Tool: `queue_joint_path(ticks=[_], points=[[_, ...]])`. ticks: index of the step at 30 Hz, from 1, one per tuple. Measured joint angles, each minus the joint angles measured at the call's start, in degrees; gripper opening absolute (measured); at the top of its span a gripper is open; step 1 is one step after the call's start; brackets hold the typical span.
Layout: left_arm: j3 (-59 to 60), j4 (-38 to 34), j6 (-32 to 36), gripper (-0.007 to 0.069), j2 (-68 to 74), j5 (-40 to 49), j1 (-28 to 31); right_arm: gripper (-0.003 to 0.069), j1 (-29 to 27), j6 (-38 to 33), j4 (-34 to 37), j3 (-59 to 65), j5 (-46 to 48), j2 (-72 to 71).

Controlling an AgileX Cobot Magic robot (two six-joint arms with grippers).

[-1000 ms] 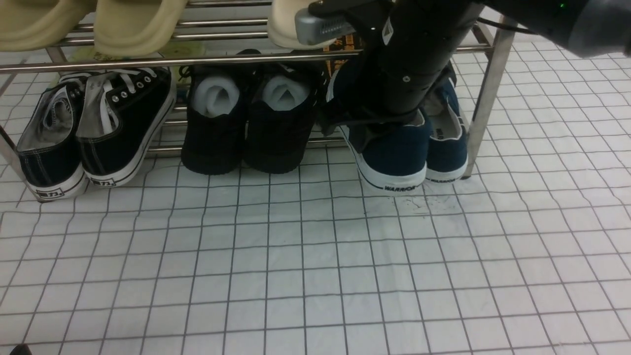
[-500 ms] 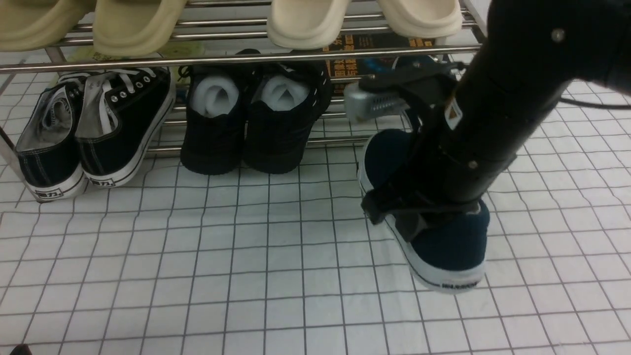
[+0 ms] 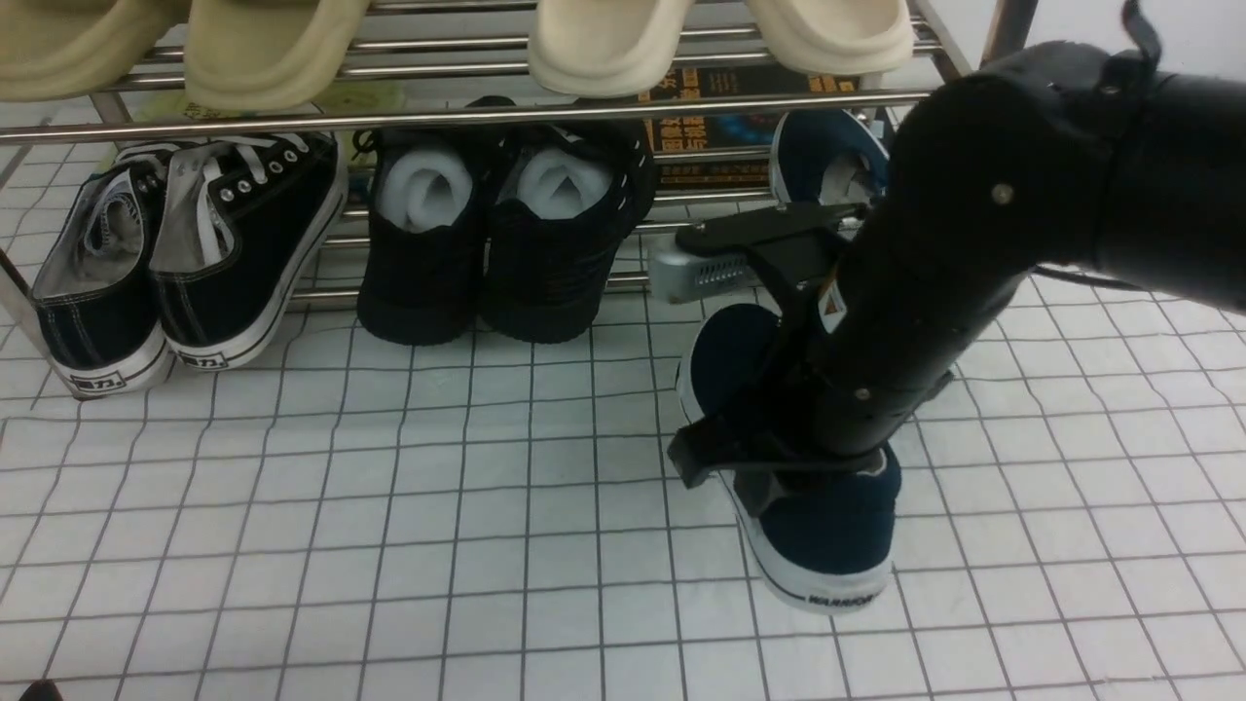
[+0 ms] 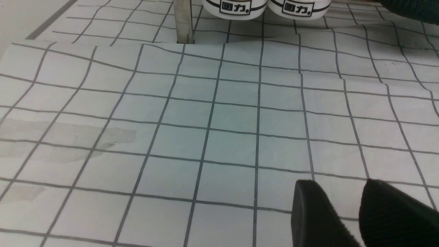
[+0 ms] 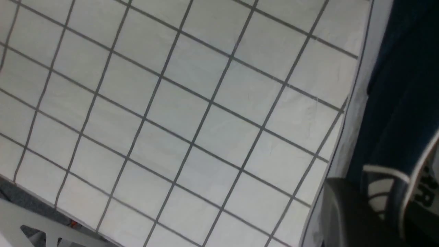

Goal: Take the shoes off the shelf with your hand from the white checkered tablecloth.

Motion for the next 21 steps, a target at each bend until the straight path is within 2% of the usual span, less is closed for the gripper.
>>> queue_joint_path(ticks=[7,9,11,12,13,14,15,16,17,21], points=[[0.00,0.00,0.00,0.0240,0.00,0.00,0.00,0.0055,0.00,0.00,0.00,0.00,-6.92,5.47],[0.00,0.00,0.00,0.0240,0.00,0.00,0.00,0.0104,0.00,0.00,0.14,0.00,-8.47,6.78],[0.00,0.00,0.00,0.0240,0.00,0.00,0.00,0.0188,0.00,0.00,0.96,0.00,-9.21,7.02],[0.00,0.00,0.00,0.0240,0.00,0.00,0.00,0.0207,0.00,0.00,1.09,0.00,-9.30,7.02],[0.00,0.00,0.00,0.0240,0.00,0.00,0.00,0.0279,0.00,0.00,1.97,-0.19,-9.61,7.02],[0.00,0.00,0.00,0.0240,0.00,0.00,0.00,0.0301,0.00,0.00,2.10,-0.29,-9.61,7.02],[0.00,0.00,0.00,0.0240,0.00,0.00,0.00,0.0394,0.00,0.00,2.44,-1.12,-8.87,7.02],[0.00,0.00,0.00,0.0240,0.00,0.00,0.00,0.0394,0.00,0.00,2.44,-1.27,-8.69,7.02],[0.00,0.00,0.00,0.0240,0.00,0.00,0.00,0.0476,0.00,-0.22,1.76,-2.99,-7.12,7.02],[0.00,0.00,0.00,0.0240,0.00,0.00,0.00,0.0582,-0.70,0.11,-3.67,-9.44,-3.23,7.02]])
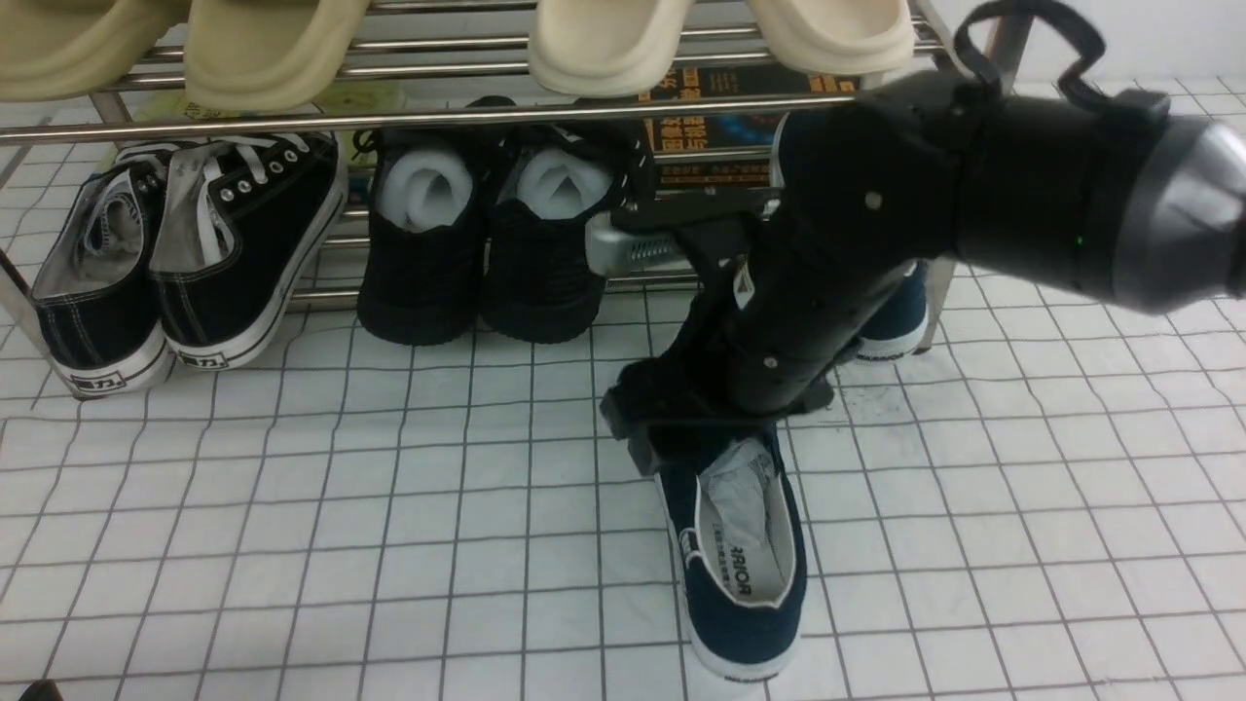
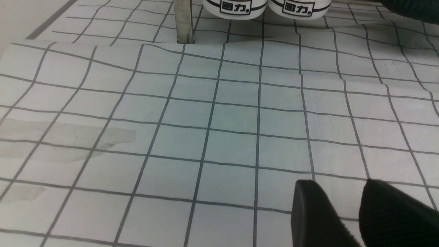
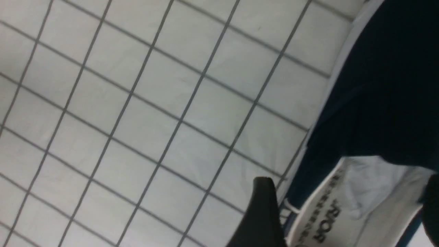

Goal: Take the shoes off the shelf with your hand from the white checkered tablecloth.

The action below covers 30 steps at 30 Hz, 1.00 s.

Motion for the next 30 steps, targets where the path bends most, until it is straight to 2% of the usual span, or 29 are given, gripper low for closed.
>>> queue_joint_path(ticks=[4,6,9,15,23,26,27,29,30], points=[[0.00,0.00,0.00,0.0240,0.00,0.00,0.00,0.0598,-2.19,2.14,-7.39,-4.65,0.64,0.00],[0.00,0.00,0.00,0.0240,0.00,0.00,0.00,0.0583,-4.81,4.82,-12.71,-5.76,-1.21,0.00],[0.00,0.00,0.00,0.0240,0.00,0.00,0.00,0.0552,-8.22,7.49,-16.53,-5.80,-4.34,0.32],[0.00,0.00,0.00,0.0240,0.00,0.00,0.00,0.0500,-12.34,8.23,-17.99,-6.04,-9.54,3.83],[0.00,0.00,0.00,0.0240,0.00,0.00,0.00,0.0430,-13.05,8.28,-18.24,-6.04,-11.20,9.26],[0.00,0.00,0.00,0.0240,0.00,0.00,0.00,0.0276,-13.05,8.28,-18.51,-6.04,-11.25,10.94],[0.00,0.00,0.00,0.0240,0.00,0.00,0.00,0.0262,-13.05,8.28,-18.64,-6.04,-11.17,11.00],[0.00,0.00,0.00,0.0240,0.00,0.00,0.00,0.0065,-12.99,8.28,-18.77,-6.04,-9.64,10.87],[0.00,0.00,0.00,0.0240,0.00,0.00,0.00,0.0038,-12.99,8.28,-18.72,-6.04,-9.02,10.65]])
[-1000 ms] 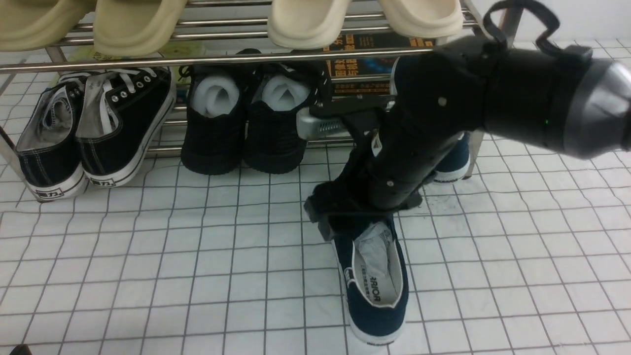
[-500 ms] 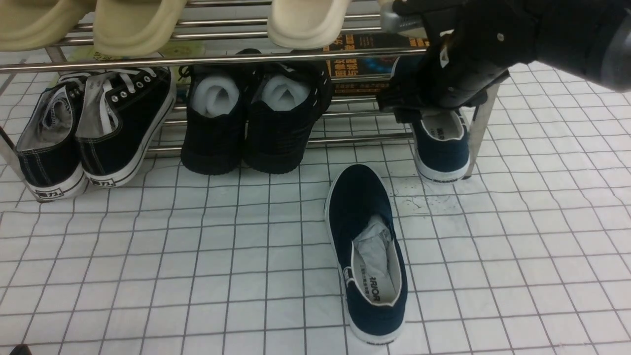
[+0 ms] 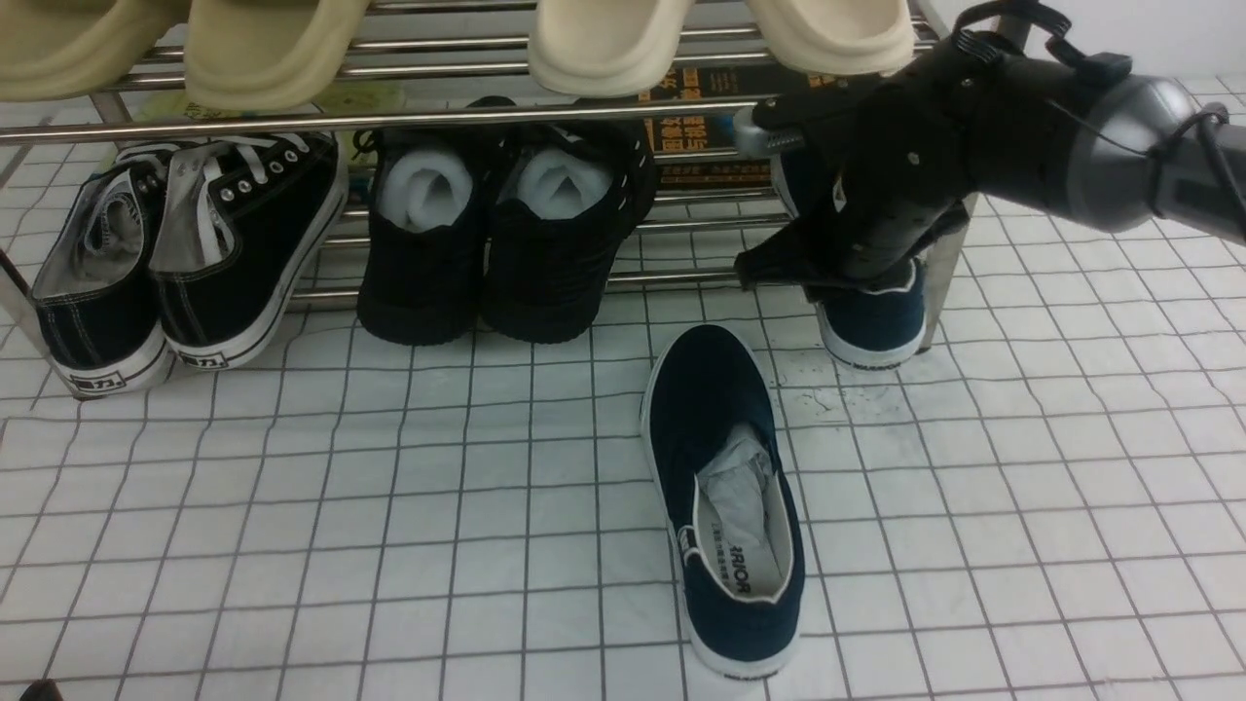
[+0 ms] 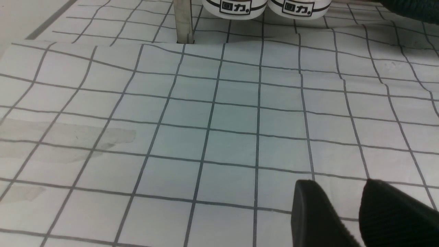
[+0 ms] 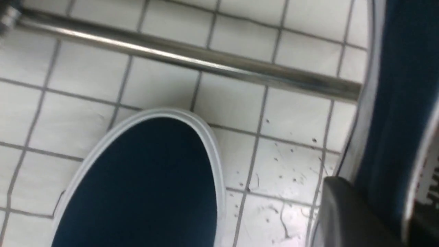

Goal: Take the shoes off the shelf with your hand from the white checkered tablecloth.

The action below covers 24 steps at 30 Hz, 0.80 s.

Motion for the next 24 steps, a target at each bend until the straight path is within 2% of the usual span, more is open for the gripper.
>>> queue_joint_path(ticks=[3,4,6,8,11,18,24], points=[[0.00,0.00,0.00,0.0240,0.00,0.00,0.00,0.0012,0.79,-0.14,-0.13,0.00,3.26,-1.44],[0.00,0.00,0.00,0.0240,0.00,0.00,0.00,0.0012,2.24,-0.81,0.44,0.12,8.69,-3.35],[0.00,0.00,0.00,0.0240,0.00,0.00,0.00,0.0012,3.24,-1.26,0.97,0.16,11.84,-4.61],[0.00,0.00,0.00,0.0240,0.00,0.00,0.00,0.0012,6.16,-1.70,2.06,0.23,19.64,-8.18],[0.00,0.00,0.00,0.0240,0.00,0.00,0.00,0.0012,8.71,-0.86,2.57,1.28,24.99,-11.84],[0.00,0.00,0.00,0.0240,0.00,0.00,0.00,0.0012,11.62,4.19,2.80,9.56,25.20,-15.23],[0.00,0.00,0.00,0.0240,0.00,0.00,0.00,0.0012,11.46,9.10,2.23,15.76,18.65,-15.28]])
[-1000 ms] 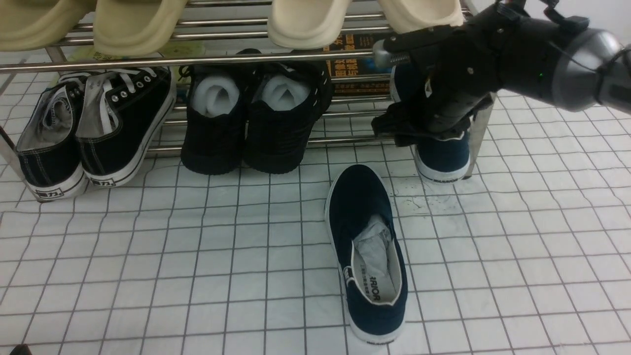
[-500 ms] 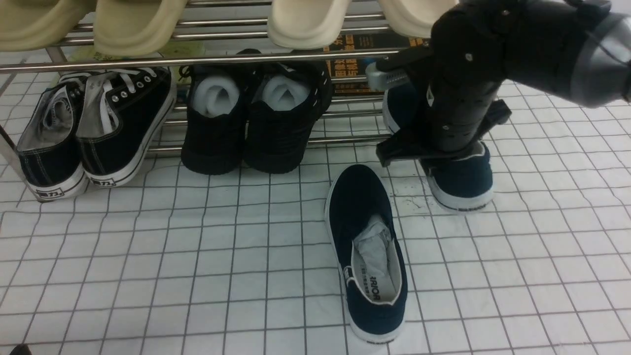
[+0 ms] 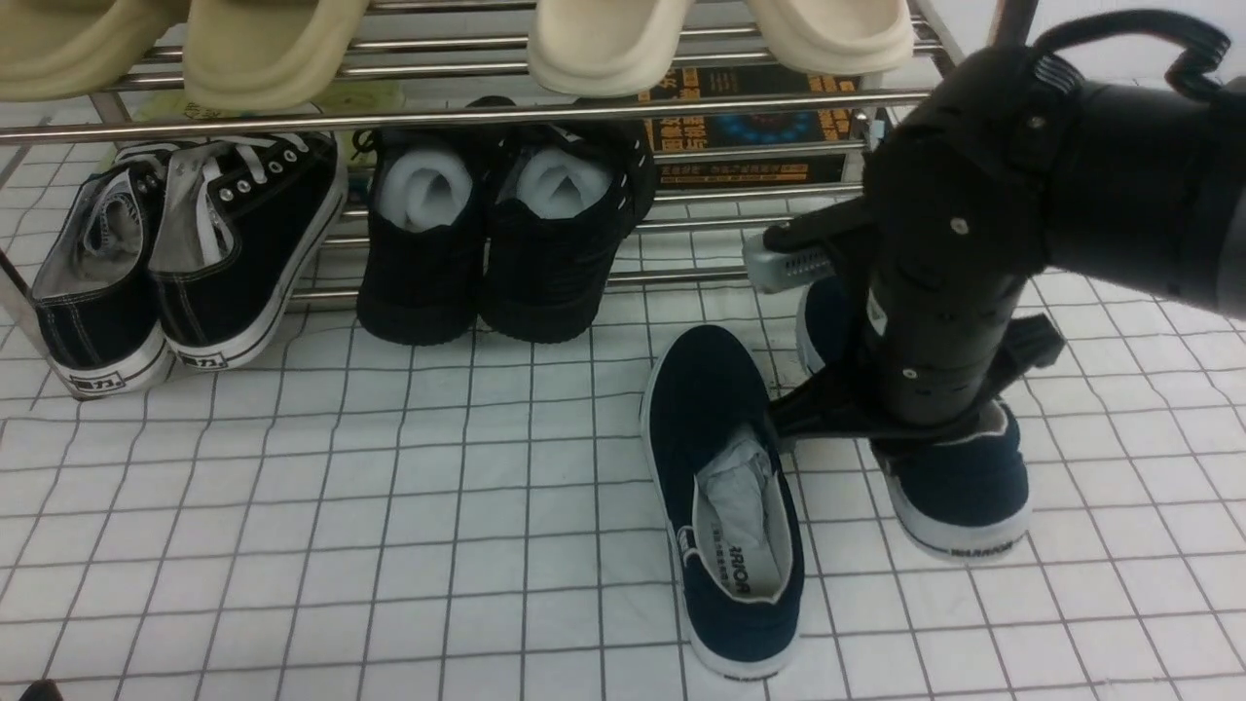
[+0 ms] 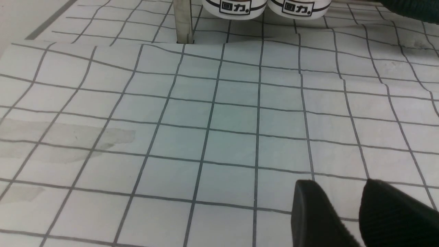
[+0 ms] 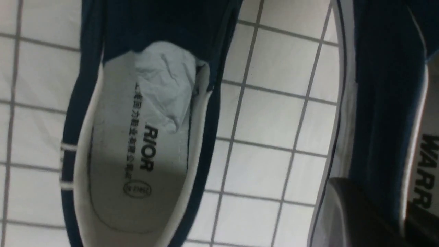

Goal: Take the shoes off the shelf with your hand from the white checkered tablecloth.

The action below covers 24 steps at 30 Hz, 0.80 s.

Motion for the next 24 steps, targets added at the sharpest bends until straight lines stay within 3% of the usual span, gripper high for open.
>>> queue_joint_path(ticks=[13,20,24], points=[[0.00,0.00,0.00,0.0240,0.00,0.00,0.00,0.0033,-0.02,2.08,-0.19,1.92,-7.50,3.37],[0.00,0.00,0.00,0.0240,0.00,0.00,0.00,0.0183,-0.02,1.98,0.29,1.97,-8.53,3.51],[0.00,0.00,0.00,0.0240,0.00,0.00,0.00,0.0231,-0.02,-0.85,1.91,0.53,-6.70,0.40]])
